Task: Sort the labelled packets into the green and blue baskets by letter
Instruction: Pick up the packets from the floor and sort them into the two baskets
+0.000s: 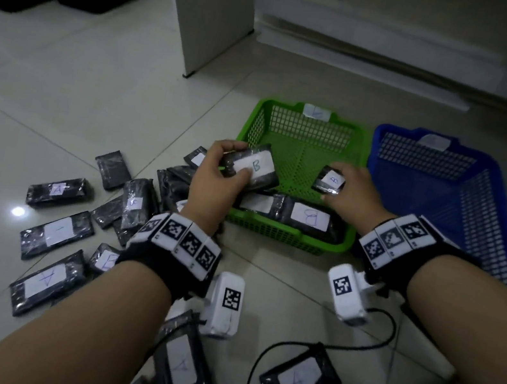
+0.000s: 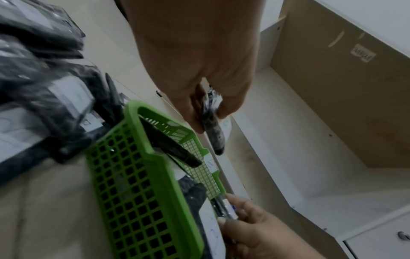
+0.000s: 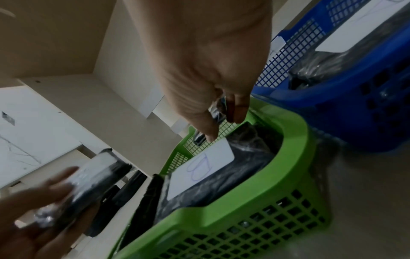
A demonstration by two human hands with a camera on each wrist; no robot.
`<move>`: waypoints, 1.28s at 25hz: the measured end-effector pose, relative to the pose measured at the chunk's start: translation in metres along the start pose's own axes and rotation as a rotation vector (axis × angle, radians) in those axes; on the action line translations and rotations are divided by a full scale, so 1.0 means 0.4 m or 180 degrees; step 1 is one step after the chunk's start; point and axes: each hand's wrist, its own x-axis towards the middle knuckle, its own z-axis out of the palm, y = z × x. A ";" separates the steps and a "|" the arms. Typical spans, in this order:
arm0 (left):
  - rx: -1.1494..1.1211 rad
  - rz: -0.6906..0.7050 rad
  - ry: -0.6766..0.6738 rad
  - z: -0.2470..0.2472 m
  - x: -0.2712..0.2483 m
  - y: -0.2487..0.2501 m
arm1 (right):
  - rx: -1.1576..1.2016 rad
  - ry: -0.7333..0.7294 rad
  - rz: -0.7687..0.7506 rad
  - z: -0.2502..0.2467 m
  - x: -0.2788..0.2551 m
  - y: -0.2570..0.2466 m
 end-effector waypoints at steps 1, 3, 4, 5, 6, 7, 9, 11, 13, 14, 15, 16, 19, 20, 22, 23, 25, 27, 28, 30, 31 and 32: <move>0.0088 0.0033 0.0096 0.018 0.024 0.002 | -0.0116 -0.0135 0.0012 0.006 0.005 0.006; 0.0492 0.0043 0.0402 0.058 0.066 -0.005 | -0.0170 -0.0328 0.0107 0.013 0.011 0.022; 0.0724 0.0015 0.0567 0.072 0.081 -0.015 | -0.0147 -0.0363 0.0140 0.017 0.009 0.028; 0.0929 -0.0038 0.0664 0.087 0.092 -0.025 | -0.0092 -0.0346 0.0148 0.018 0.006 0.036; 0.1140 -0.0104 0.0665 0.093 0.101 -0.037 | -0.0007 -0.0297 0.0111 0.019 0.001 0.041; 0.1375 -0.0169 0.0556 0.098 0.111 -0.050 | 0.0070 -0.0232 0.0059 0.017 -0.006 0.045; 0.2021 -0.0261 0.0084 0.094 0.127 -0.073 | 0.0150 -0.0171 -0.0090 0.018 -0.025 0.048; 0.2595 -0.0237 -0.0350 0.082 0.130 -0.086 | 0.0212 -0.0203 -0.0189 0.023 -0.048 0.038; 0.2595 -0.0059 -0.0431 0.058 0.112 -0.087 | 0.0356 -0.0115 -0.0244 0.032 -0.070 0.011; 0.2427 0.0084 -0.0374 0.043 0.097 -0.084 | 0.0451 0.0029 -0.0279 0.034 -0.082 -0.006; 0.2225 0.0220 -0.0297 0.019 0.074 -0.084 | 0.0568 0.0179 -0.0315 0.044 -0.101 -0.024; 0.2039 0.0355 -0.0224 -0.006 0.048 -0.087 | 0.0691 0.0317 -0.0380 0.051 -0.121 -0.042; 0.1775 0.0520 0.0017 -0.123 -0.074 -0.123 | 0.0951 0.0393 -0.0840 0.103 -0.223 -0.098; 0.1829 0.0520 0.0063 -0.172 -0.121 -0.140 | 0.0990 0.0276 -0.0979 0.133 -0.260 -0.114; 0.2150 0.0513 -0.0041 -0.257 -0.212 -0.177 | 0.0990 -0.0285 -0.1062 0.201 -0.324 -0.132; 0.2385 0.0535 -0.0147 -0.300 -0.258 -0.198 | 0.0939 -0.0697 -0.1051 0.240 -0.354 -0.142; 0.2992 0.0537 -0.0297 -0.372 -0.336 -0.240 | 0.0588 -0.1547 -0.0964 0.309 -0.408 -0.164; 0.3594 0.0393 -0.0324 -0.419 -0.411 -0.264 | 0.0016 -0.2184 -0.0836 0.366 -0.454 -0.182; 0.3788 0.0247 -0.0344 -0.433 -0.444 -0.267 | -0.0160 -0.2332 -0.0780 0.386 -0.472 -0.191; 0.3977 -0.0066 -0.0468 -0.438 -0.481 -0.266 | -0.0238 -0.2321 -0.0776 0.405 -0.493 -0.202; 0.3982 -0.0179 -0.0524 -0.437 -0.483 -0.263 | -0.0174 -0.2307 -0.0786 0.408 -0.495 -0.204; 0.3940 -0.0244 -0.0551 -0.439 -0.479 -0.260 | -0.0072 -0.2327 -0.0758 0.409 -0.492 -0.208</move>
